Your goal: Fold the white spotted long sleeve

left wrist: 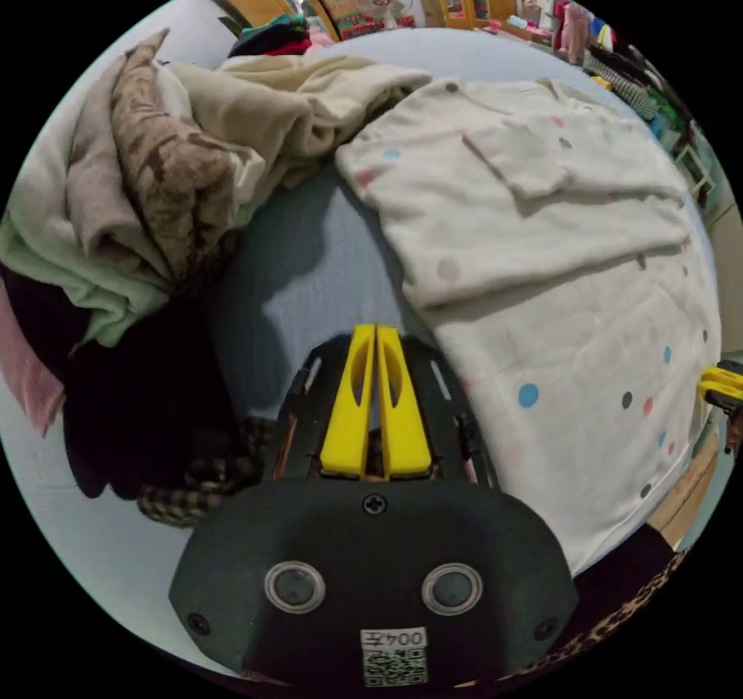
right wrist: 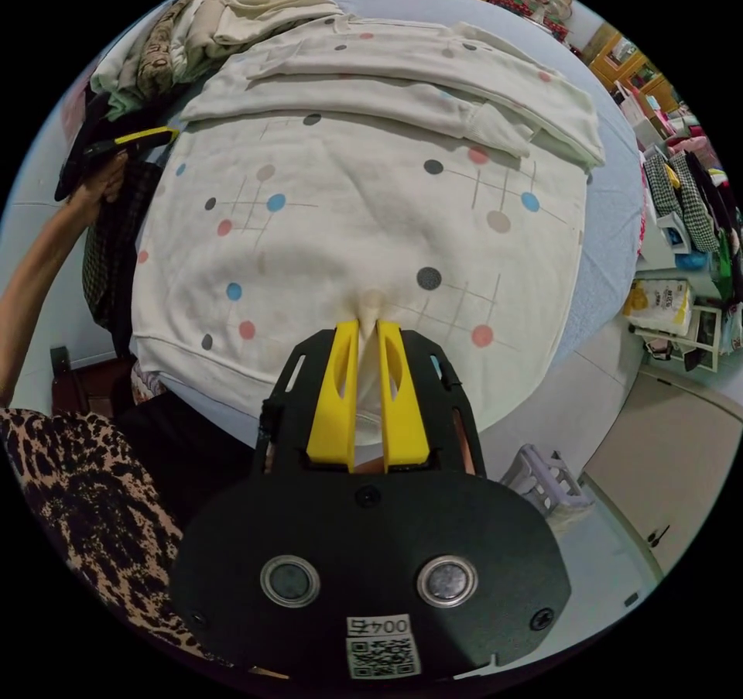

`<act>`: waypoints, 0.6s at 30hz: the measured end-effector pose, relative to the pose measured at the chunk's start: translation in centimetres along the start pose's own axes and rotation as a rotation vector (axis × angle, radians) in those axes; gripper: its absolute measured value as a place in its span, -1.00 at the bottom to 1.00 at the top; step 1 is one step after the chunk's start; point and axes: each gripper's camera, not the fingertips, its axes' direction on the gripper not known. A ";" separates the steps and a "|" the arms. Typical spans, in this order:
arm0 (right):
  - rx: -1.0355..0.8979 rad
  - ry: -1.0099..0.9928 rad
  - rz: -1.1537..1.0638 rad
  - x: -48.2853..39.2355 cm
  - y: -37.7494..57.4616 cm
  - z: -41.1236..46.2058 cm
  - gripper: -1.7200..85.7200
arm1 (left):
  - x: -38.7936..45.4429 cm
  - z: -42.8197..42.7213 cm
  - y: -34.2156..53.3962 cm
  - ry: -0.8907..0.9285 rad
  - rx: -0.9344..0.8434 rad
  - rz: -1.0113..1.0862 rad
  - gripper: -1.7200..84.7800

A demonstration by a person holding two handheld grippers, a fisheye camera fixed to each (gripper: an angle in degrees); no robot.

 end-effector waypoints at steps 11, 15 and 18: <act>0.064 -0.172 0.164 6.8 0.9 -1.3 -0.80 | -2.8 -1.7 -2.5 0.122 0.185 -0.054 -0.93; 0.159 -0.199 0.166 10.3 0.4 -4.0 -0.79 | -2.0 -1.2 -5.2 0.159 0.213 -0.021 -0.92; 0.271 -0.188 0.171 14.0 -1.2 -6.6 -0.78 | -0.4 -0.3 -6.8 0.139 0.213 0.028 -0.91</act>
